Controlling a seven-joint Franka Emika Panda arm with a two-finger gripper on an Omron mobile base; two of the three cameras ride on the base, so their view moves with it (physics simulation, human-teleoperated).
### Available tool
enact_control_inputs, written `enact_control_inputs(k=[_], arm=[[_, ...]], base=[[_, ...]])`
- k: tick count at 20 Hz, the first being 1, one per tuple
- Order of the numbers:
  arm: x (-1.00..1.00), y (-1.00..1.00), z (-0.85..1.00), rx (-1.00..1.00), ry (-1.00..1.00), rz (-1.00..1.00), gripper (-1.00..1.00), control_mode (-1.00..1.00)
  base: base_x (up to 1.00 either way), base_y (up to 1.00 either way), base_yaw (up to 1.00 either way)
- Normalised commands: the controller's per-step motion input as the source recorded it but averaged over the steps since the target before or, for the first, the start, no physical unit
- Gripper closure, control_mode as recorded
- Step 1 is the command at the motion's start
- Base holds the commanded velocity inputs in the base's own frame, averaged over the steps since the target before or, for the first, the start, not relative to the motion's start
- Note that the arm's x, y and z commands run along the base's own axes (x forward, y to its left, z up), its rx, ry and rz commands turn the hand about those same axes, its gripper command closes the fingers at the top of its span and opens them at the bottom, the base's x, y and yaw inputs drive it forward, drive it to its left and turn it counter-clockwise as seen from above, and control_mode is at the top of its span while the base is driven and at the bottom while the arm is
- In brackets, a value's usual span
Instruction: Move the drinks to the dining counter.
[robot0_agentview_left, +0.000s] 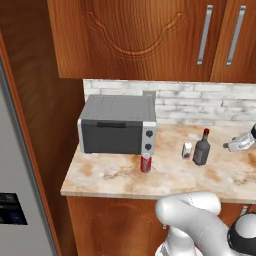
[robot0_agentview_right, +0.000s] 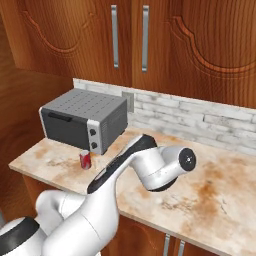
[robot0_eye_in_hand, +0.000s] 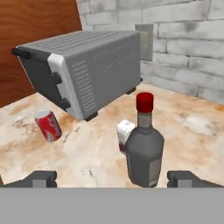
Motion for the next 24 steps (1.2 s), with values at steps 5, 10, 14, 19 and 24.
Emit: enact_control_inputs(k=[5,10,14,19,24], arm=[[0.32,-0.04,0.04,0.0,-0.02,0.17,-1.0,-1.0],[0.38,0.0,-0.17,0.01,-0.15,0.0,-1.0,-1.0],[0.37,0.0,-0.32,0.02,-0.21,0.0,-1.0,-1.0],[0.08,0.0,-0.06,0.02,-0.03,0.09,-1.0,-1.0],[0.11,0.0,-0.16,0.0,0.12,0.13,-1.0,-1.0]], base=[[0.0,0.0,0.0],[0.0,0.0,0.0],[0.0,0.0,0.0],[0.0,0.0,0.0],[0.0,0.0,0.0]])
